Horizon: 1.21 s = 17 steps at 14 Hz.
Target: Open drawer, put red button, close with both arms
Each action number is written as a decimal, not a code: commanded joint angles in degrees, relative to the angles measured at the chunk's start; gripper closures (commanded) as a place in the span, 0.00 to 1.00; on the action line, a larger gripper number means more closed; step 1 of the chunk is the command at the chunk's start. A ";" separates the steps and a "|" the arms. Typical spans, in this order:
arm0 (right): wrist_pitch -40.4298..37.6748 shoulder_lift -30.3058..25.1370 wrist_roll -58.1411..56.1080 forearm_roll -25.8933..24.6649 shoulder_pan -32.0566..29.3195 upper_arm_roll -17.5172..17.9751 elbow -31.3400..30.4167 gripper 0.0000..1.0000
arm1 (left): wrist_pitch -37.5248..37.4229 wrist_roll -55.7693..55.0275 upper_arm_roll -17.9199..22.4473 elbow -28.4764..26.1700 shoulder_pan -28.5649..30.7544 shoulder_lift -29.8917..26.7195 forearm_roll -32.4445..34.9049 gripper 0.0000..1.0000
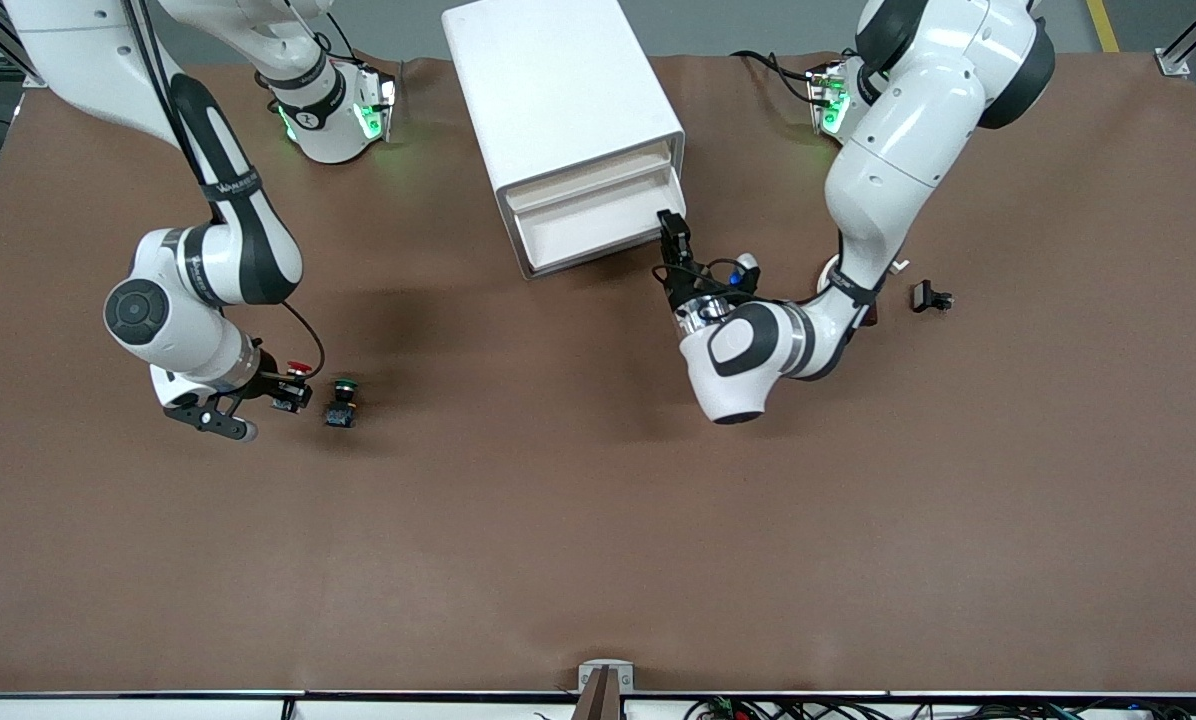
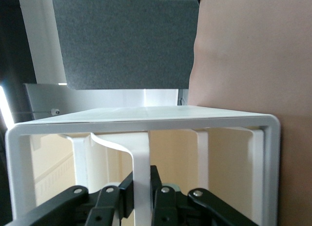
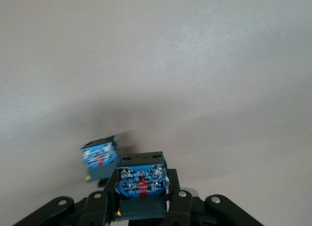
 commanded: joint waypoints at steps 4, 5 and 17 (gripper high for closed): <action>-11.14 -9.75 16.84 0.66 9.40 -0.01 0.79 1.00 | 1.96 0.37 0.12 1.10 6.17 -0.42 -3.04 0.89; -13.68 -10.90 21.94 1.79 12.21 -0.09 1.84 1.00 | 1.96 0.37 0.12 1.36 6.53 -0.50 -3.57 0.89; -22.15 -6.27 66.53 5.15 42.55 -0.27 21.88 1.00 | 5.73 0.46 0.12 2.68 9.17 0.46 -3.75 0.80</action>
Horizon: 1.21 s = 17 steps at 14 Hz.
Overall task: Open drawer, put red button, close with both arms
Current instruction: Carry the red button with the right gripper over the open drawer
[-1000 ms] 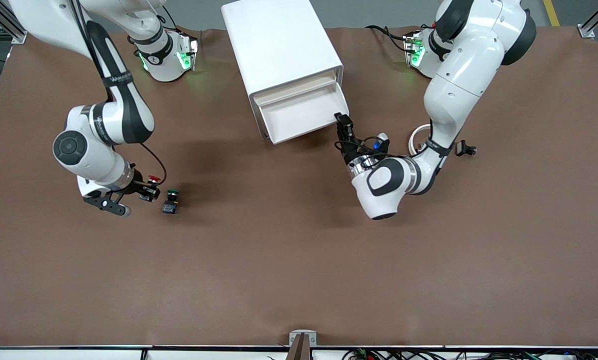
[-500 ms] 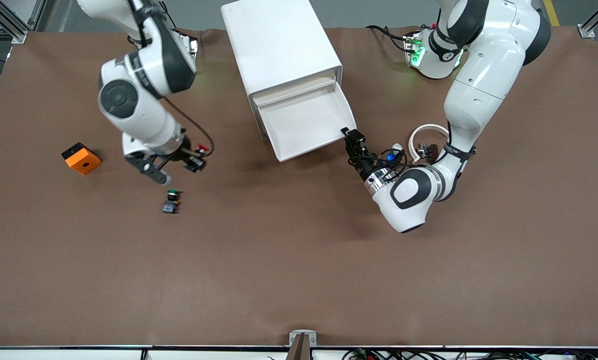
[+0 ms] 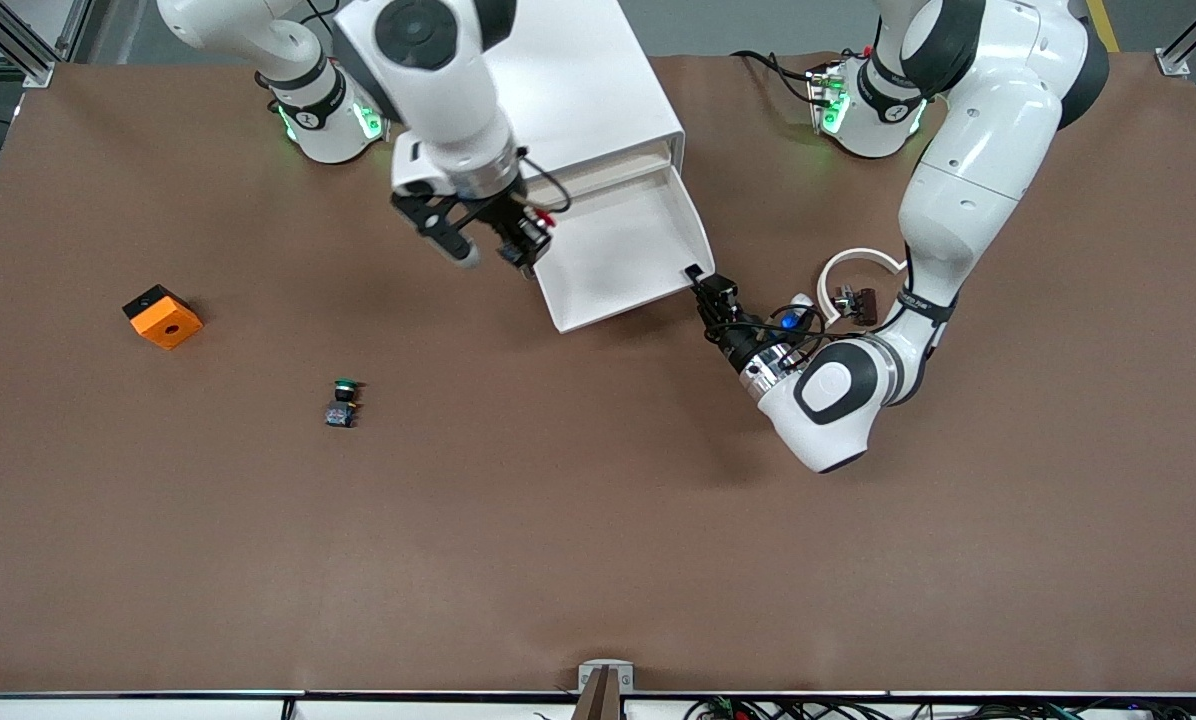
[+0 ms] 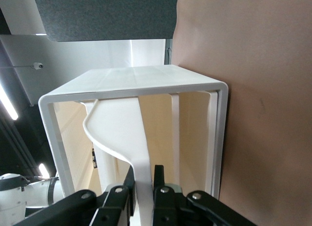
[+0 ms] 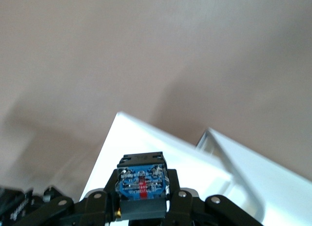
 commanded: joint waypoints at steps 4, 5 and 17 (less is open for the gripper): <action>6.02 10.92 7.47 -0.55 5.67 -0.96 6.02 1.00 | 1.39 0.48 -0.01 0.43 0.28 0.32 -2.44 0.30; 7.26 12.59 7.03 -1.42 6.37 -0.88 6.19 1.00 | 1.39 0.48 -0.01 0.34 0.37 0.32 -2.45 0.00; 7.45 18.94 6.93 -4.94 11.29 -0.88 9.62 1.00 | -2.99 13.55 -1.07 2.17 -0.24 -1.70 -0.26 0.00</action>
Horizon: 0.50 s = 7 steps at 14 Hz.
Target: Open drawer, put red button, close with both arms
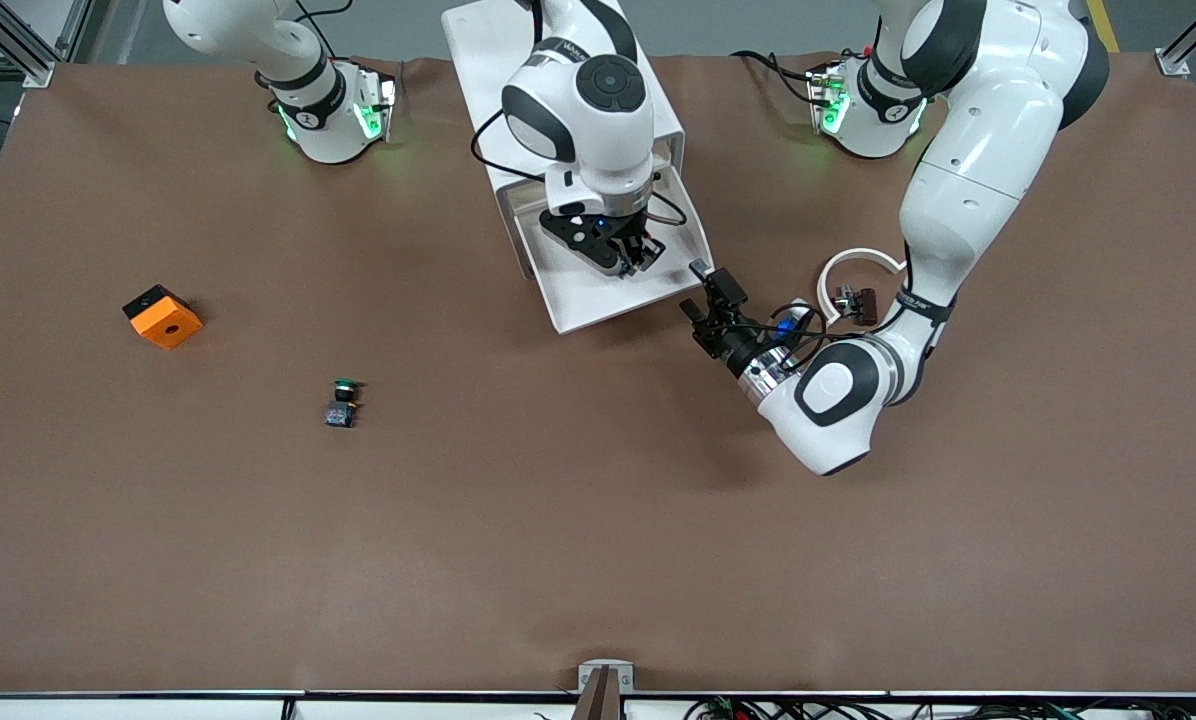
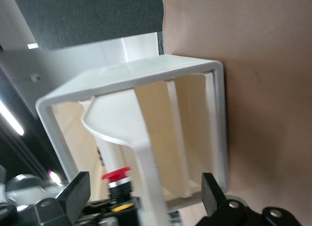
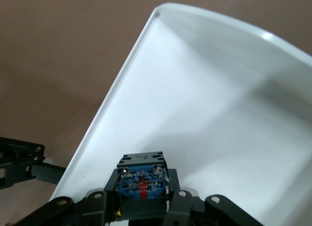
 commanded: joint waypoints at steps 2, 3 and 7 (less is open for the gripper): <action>-1.77 0.94 0.75 -0.73 1.20 -0.70 1.07 1.00 | -2.91 7.49 -0.39 3.06 -0.42 -1.49 4.43 0.00; -2.04 1.03 0.92 -0.73 1.38 -0.70 0.98 1.00 | -2.91 10.46 -0.30 4.46 -0.50 -1.58 6.02 0.00; -2.56 0.95 1.27 -0.65 1.73 -0.70 0.98 1.00 | -2.82 22.15 -0.04 5.18 -0.68 -4.91 11.04 0.00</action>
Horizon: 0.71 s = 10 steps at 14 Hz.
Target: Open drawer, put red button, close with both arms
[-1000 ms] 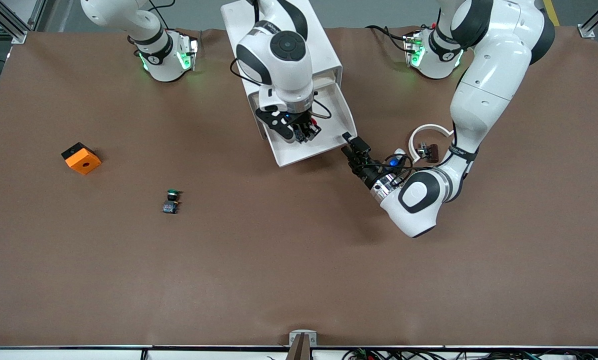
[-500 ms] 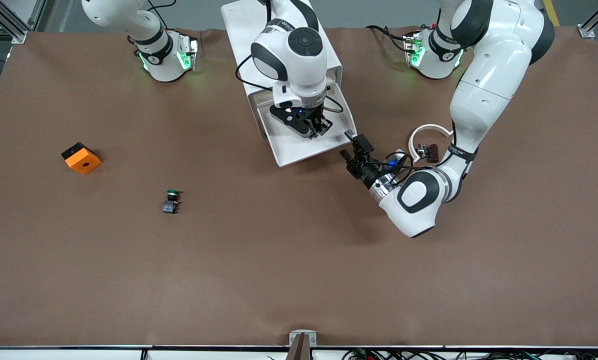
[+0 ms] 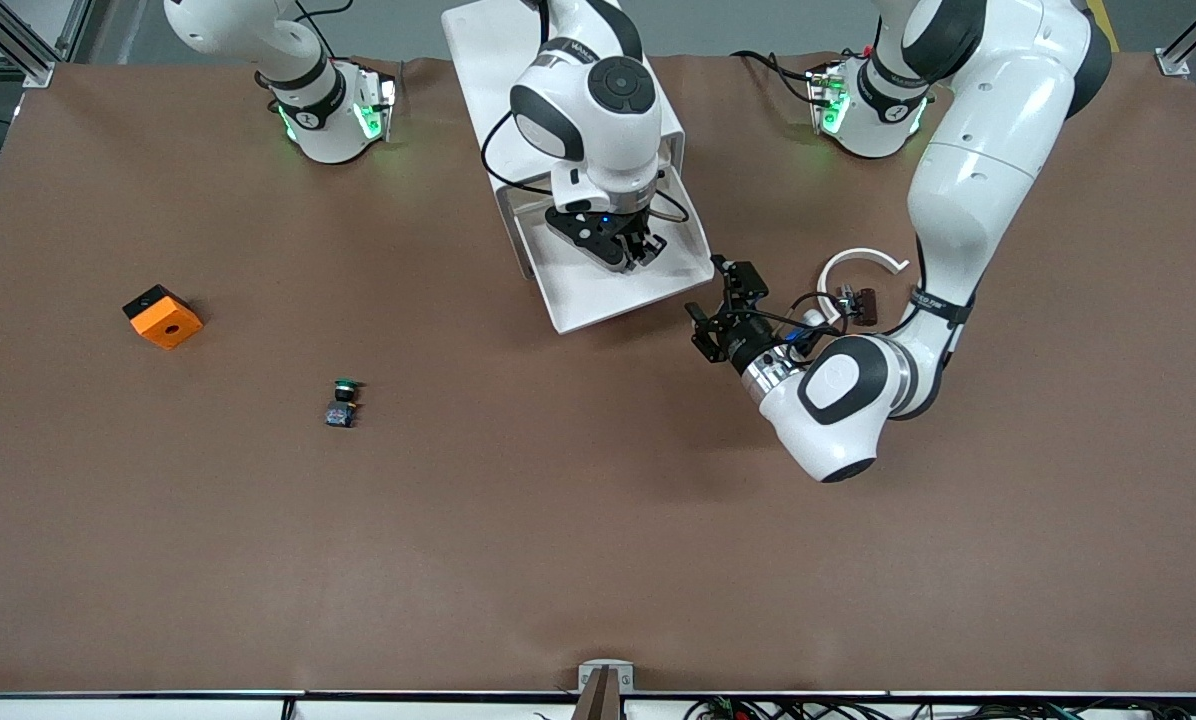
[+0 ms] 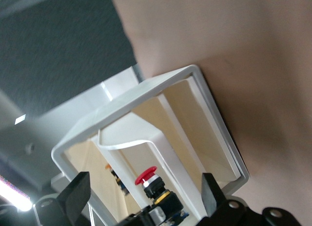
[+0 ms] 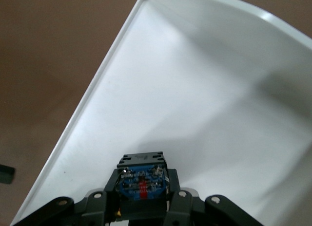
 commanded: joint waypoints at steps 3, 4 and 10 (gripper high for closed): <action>-2.20 0.28 1.04 -0.62 1.11 -0.67 1.07 0.00 | 0.47 14.94 0.39 2.23 -1.51 -4.20 10.45 0.00; -2.29 0.11 0.61 -0.62 1.02 -0.67 1.33 0.00 | 2.74 19.07 0.39 2.33 -2.30 -5.60 14.22 0.00; -12.82 -2.35 -8.34 -0.54 -3.62 -1.02 6.68 0.00 | 17.25 31.05 0.57 1.62 -6.00 -11.76 29.55 0.00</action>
